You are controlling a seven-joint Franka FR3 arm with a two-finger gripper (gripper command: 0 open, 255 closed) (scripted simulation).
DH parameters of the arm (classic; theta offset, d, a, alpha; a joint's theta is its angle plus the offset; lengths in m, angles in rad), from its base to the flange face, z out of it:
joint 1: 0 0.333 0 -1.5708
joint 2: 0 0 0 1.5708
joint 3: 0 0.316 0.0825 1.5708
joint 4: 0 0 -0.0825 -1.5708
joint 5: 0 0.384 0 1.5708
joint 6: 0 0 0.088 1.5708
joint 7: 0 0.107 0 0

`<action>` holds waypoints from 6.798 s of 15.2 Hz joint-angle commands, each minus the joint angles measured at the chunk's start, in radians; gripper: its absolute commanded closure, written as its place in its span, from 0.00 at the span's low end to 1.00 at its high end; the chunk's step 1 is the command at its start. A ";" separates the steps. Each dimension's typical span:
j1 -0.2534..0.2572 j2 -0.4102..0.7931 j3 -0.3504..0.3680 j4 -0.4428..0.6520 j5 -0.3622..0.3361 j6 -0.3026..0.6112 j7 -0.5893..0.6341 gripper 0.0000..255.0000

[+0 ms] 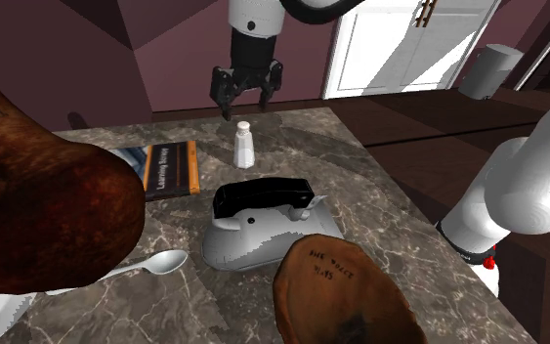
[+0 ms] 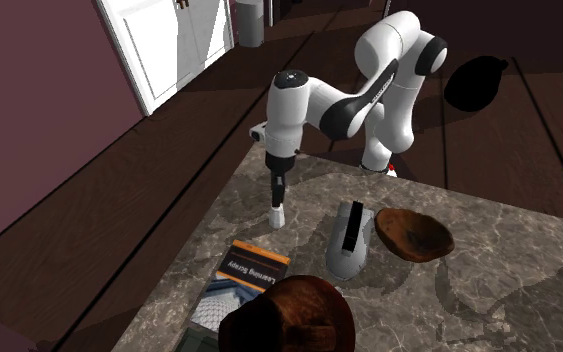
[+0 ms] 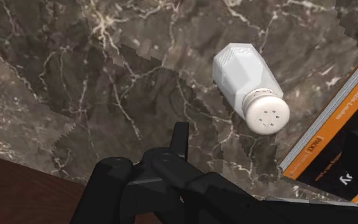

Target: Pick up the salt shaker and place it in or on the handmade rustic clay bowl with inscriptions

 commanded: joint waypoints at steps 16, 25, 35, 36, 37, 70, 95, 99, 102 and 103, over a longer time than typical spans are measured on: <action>0.005 0.043 0.007 -0.054 -0.019 0.093 0.018 1.00; 0.004 0.040 0.007 -0.043 -0.018 0.080 0.017 1.00; 0.003 0.030 0.005 0.080 -0.012 -0.053 0.012 1.00; 0.003 0.030 0.005 0.094 -0.012 -0.067 0.012 1.00; 0.003 0.031 0.005 0.108 -0.012 -0.080 0.012 1.00; 0.105 -0.166 0.110 0.242 0.066 -0.388 0.216 1.00; 0.236 -0.314 0.327 0.138 0.167 -0.386 0.550 1.00; 0.244 -0.337 0.323 0.066 0.181 -0.333 0.542 1.00; 0.250 -0.350 0.322 0.015 0.190 -0.294 0.537 1.00; 0.252 -0.354 0.322 -0.001 0.192 -0.281 0.536 1.00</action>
